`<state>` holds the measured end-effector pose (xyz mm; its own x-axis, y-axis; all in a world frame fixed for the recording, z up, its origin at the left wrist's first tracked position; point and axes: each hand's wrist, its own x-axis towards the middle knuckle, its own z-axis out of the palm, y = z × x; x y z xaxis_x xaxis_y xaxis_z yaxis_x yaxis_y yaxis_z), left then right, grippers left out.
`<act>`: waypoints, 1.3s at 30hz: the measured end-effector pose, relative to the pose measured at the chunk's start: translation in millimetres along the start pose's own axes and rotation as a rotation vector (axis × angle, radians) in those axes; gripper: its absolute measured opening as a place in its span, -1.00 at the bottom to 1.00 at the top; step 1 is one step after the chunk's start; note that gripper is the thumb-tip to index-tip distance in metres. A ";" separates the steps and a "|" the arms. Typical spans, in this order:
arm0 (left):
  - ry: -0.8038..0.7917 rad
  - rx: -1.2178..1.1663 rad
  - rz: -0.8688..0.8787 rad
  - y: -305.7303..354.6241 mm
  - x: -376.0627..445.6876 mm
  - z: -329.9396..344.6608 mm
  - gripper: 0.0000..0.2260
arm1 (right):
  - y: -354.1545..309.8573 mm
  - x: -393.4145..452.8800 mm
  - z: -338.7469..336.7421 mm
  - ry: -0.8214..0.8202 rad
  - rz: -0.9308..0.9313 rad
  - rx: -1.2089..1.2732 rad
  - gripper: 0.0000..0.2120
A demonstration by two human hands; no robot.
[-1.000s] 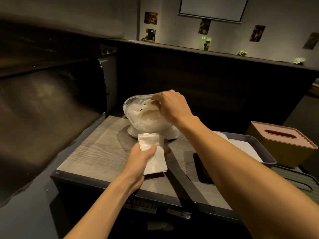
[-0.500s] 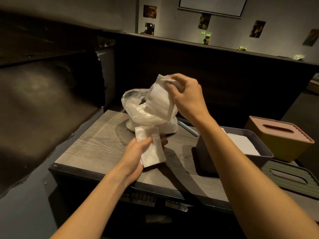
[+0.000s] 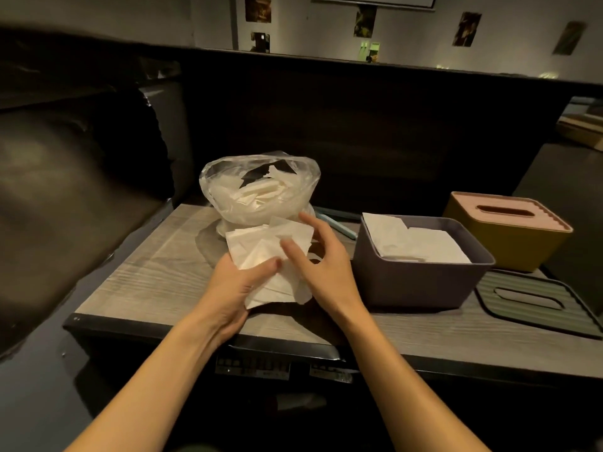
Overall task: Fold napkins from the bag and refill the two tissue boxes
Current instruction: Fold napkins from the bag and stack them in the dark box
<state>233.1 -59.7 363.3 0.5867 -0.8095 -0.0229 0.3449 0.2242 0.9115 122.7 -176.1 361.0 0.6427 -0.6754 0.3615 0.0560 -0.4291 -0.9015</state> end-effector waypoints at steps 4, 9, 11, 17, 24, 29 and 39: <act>0.048 0.020 0.046 -3.1 -0.9 1.7 -0.60 | 1.0 -6.4 -5.0 0.051 -0.045 0.067 -0.61; 0.048 0.102 0.044 -5.6 -1.0 2.7 -0.58 | 3.2 -4.5 -9.3 0.211 0.023 0.148 -0.86; 0.039 0.084 0.037 -5.2 -1.2 2.8 -0.60 | 4.6 -4.4 -7.2 0.242 0.002 0.094 -0.89; 0.026 0.001 0.035 -4.4 0.8 -0.9 -0.55 | 8.1 -4.7 -5.5 0.198 0.043 0.152 -0.74; 0.065 -0.038 0.034 -1.7 -0.1 4.1 -0.71 | 13.2 -2.1 -3.0 0.055 0.164 0.237 -0.71; 0.110 -0.092 0.006 1.5 1.7 2.7 -0.74 | 15.0 -2.0 -4.8 0.119 0.143 0.142 -0.75; 0.089 -0.058 -0.006 -0.4 3.8 1.3 -0.67 | 13.1 -0.1 -7.0 0.208 0.112 0.146 -0.88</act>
<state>234.2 -63.6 363.4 0.6461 -0.7603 -0.0671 0.3892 0.2526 0.8859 118.0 -185.9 350.8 0.4812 -0.8290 0.2851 0.1124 -0.2642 -0.9579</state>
